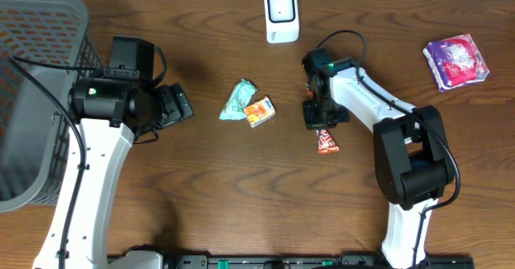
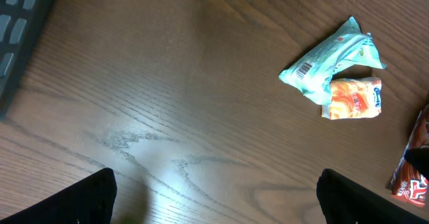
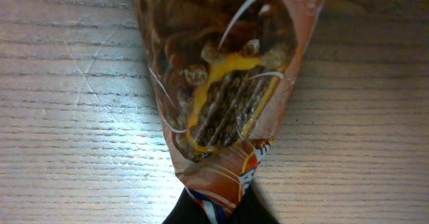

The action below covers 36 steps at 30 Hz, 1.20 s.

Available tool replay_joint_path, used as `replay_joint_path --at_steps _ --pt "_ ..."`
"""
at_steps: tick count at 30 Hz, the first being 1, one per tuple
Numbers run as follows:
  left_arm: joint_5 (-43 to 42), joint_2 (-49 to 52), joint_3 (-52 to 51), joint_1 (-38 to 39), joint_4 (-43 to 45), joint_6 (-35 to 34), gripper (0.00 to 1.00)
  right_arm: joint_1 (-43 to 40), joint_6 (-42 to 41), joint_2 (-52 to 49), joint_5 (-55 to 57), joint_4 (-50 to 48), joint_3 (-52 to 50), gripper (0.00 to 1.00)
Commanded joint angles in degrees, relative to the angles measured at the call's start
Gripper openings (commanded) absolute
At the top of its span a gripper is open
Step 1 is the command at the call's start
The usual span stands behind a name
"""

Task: Scan the item barcode
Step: 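Hold the red snack bar under the white scanner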

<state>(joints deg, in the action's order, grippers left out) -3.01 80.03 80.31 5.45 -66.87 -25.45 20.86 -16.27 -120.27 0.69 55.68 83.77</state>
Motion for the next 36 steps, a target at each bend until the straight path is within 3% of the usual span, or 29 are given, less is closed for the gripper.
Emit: replay_joint_path --at_steps 1,13,28,36 --pt "0.70 -0.31 -0.11 -0.26 -0.15 0.33 0.95 0.39 -1.31 -2.10 0.26 -0.59 1.90 0.01" --pt "0.70 -0.31 -0.11 -0.26 -0.17 0.33 0.95 0.35 -0.83 -2.10 0.26 1.60 18.91 0.01" --pt "0.70 -0.31 -0.11 -0.26 -0.17 0.33 0.95 0.57 0.66 -2.27 0.50 -25.88 22.34 0.01" --pt "0.70 -0.31 -0.11 -0.26 -0.17 0.33 0.95 0.57 -0.33 -2.38 0.52 -34.77 22.34 0.01"
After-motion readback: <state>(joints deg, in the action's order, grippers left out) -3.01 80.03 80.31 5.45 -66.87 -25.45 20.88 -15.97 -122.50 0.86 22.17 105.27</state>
